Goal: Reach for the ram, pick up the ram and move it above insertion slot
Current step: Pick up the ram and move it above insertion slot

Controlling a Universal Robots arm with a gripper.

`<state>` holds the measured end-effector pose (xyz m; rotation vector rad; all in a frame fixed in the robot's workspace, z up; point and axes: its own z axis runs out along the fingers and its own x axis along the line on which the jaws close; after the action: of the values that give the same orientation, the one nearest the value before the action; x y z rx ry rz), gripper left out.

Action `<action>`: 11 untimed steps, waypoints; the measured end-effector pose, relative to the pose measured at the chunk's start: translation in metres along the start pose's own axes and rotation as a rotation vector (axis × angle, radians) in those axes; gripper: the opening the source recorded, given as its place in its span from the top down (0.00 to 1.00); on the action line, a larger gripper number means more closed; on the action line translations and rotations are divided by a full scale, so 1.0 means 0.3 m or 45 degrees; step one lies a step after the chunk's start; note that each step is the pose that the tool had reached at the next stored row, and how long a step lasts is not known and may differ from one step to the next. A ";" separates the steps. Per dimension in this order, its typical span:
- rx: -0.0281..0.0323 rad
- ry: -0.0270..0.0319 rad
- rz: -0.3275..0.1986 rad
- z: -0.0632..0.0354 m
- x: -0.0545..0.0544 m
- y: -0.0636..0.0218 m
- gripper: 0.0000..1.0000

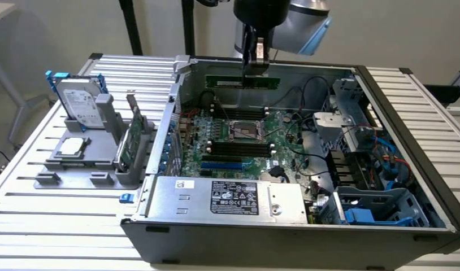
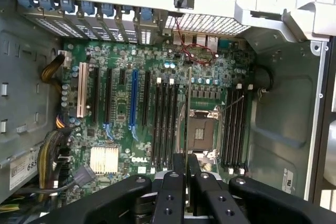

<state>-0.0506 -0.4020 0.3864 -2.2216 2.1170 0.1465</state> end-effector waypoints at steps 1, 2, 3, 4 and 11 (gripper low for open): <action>0.0001 0.0022 0.002 0.002 -0.006 -0.001 0.86; 0.0008 0.0038 0.004 0.004 -0.010 -0.002 0.86; 0.0015 0.0055 0.007 0.006 -0.013 -0.002 0.86; 0.0022 0.0070 0.010 0.008 -0.015 -0.003 0.86; 0.0082 0.0091 0.029 0.012 -0.027 -0.005 0.86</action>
<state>-0.0495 -0.3934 0.3838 -2.1984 2.1438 0.1329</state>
